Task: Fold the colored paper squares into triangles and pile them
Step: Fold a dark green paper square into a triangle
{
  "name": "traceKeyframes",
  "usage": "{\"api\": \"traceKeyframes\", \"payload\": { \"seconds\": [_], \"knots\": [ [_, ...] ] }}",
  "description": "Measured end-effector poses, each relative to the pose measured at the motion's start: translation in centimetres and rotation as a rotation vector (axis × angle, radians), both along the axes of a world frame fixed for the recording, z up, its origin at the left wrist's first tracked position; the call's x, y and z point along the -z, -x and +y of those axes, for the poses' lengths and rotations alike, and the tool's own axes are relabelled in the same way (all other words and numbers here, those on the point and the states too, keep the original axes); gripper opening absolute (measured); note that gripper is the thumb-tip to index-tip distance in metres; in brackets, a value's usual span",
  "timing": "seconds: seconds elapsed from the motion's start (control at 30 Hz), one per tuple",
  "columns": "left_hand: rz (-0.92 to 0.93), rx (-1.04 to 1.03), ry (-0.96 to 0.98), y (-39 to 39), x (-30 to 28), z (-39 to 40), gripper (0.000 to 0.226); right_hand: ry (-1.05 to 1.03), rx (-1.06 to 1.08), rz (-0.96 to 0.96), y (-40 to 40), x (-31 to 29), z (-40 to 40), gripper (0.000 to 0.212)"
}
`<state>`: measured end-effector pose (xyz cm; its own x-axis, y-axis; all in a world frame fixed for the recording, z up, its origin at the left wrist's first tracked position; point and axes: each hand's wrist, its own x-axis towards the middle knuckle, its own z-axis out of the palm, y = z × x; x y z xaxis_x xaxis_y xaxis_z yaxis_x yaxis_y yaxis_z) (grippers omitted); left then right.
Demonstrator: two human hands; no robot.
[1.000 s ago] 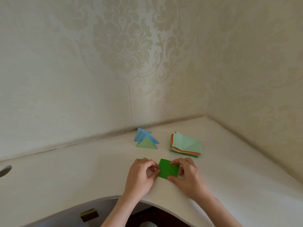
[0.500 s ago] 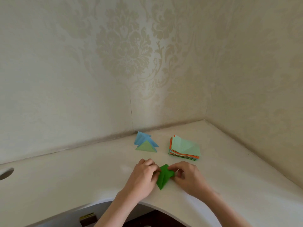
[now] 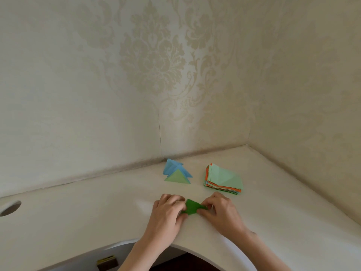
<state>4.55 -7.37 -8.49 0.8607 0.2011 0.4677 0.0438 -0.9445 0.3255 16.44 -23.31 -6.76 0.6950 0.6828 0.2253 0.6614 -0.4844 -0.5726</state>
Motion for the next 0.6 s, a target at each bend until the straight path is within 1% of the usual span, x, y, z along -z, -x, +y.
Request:
{"api": "traceKeyframes", "payload": {
  "seconds": [0.1,0.3,0.4,0.5,0.6],
  "knots": [
    [-0.037,-0.118,0.058,-0.1,0.4,0.5,0.021,0.018,0.047,0.01,0.0,0.2,0.2,0.021],
    [-0.026,-0.278,0.14,-0.5,0.3,-1.3,0.013,0.093,0.154,0.0,0.6,0.1,1.1,0.029],
    [-0.023,-0.354,0.133,-0.8,0.1,-2.0,0.019,0.173,0.201,-0.035,1.0,-0.1,1.6,0.034],
    [-0.026,-0.406,0.098,-1.2,0.2,-2.2,0.025,0.199,0.218,-0.034,1.1,-0.2,1.7,0.038],
    [0.014,-0.421,0.102,-1.4,0.0,-2.2,0.023,0.203,0.231,-0.028,1.0,-0.1,1.7,0.037]
  ]
}}
